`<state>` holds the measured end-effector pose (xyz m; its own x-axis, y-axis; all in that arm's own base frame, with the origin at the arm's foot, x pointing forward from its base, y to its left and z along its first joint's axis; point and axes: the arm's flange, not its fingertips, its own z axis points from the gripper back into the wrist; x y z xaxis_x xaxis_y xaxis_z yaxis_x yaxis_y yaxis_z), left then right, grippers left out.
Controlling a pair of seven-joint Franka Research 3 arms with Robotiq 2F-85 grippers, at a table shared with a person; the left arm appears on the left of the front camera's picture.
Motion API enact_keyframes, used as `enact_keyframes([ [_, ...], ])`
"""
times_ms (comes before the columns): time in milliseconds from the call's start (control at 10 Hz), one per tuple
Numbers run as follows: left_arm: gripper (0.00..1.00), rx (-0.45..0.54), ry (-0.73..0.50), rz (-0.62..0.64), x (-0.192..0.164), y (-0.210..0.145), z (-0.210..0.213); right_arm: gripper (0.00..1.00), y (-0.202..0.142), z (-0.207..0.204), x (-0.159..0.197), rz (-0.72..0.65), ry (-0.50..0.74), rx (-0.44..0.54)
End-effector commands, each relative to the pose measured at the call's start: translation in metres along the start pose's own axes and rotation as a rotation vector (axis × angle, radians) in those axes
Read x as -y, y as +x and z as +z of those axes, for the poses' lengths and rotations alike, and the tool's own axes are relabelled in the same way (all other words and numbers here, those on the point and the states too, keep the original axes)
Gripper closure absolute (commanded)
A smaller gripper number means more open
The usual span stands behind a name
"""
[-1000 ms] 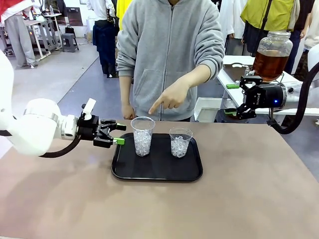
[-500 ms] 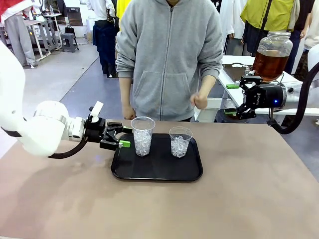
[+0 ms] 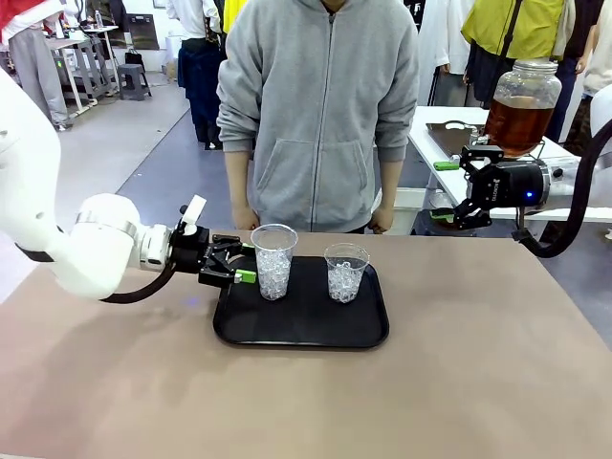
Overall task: Pour the drink into the iced cup.
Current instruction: Pick up the iced cup indicated by the human and present it to them.
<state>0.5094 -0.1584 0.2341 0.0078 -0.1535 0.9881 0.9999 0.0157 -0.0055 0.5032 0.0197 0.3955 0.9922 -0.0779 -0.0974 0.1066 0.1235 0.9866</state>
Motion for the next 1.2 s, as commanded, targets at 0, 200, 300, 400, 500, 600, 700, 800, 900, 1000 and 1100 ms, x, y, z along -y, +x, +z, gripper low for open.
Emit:
enact_keyframes([
  [0, 0.00, 0.005, 0.036, 0.006, -0.005, 0.002, -0.010, 0.00, 0.000, 0.000, -0.001, 0.001, -0.002, 0.007],
  [200, 0.00, 0.009, 0.048, -0.002, -0.005, 0.001, -0.015, 0.00, 0.000, 0.000, -0.001, 0.001, -0.002, 0.007],
  [300, 0.00, 0.004, 0.054, -0.008, -0.005, 0.000, -0.018, 0.00, 0.000, 0.000, -0.001, 0.001, -0.002, 0.007],
  [400, 0.00, 0.006, 0.048, -0.005, -0.004, -0.002, -0.021, 0.00, 0.000, 0.000, -0.001, 0.001, -0.002, 0.007],
  [500, 0.00, 0.010, 0.037, -0.002, -0.004, -0.002, -0.025, 0.00, 0.000, 0.000, -0.001, 0.001, -0.002, 0.007],
  [600, 0.00, 0.016, 0.027, -0.006, -0.003, -0.001, -0.029, 0.00, 0.000, 0.000, -0.001, 0.001, -0.002, 0.007],
  [700, 0.00, 0.019, 0.022, -0.003, -0.001, -0.001, -0.033, 0.00, 0.000, 0.000, -0.001, 0.001, -0.002, 0.007],
  [800, 0.00, 0.023, 0.018, -0.002, 0.000, -0.001, -0.037, 0.00, 0.000, 0.000, -0.001, 0.001, -0.002, 0.007],
  [900, 0.00, 0.031, 0.025, 0.003, 0.001, -0.002, -0.040, 0.00, 0.000, 0.000, -0.001, 0.001, -0.002, 0.007],
  [1000, 0.00, 0.031, 0.043, 0.005, 0.000, -0.003, -0.042, 0.00, 0.000, 0.000, -0.001, 0.001, -0.002, 0.007],
  [1100, 0.00, 0.032, 0.063, 0.012, -0.002, -0.004, -0.043, 0.00, 0.000, 0.000, -0.001, 0.001, -0.002, 0.007],
])
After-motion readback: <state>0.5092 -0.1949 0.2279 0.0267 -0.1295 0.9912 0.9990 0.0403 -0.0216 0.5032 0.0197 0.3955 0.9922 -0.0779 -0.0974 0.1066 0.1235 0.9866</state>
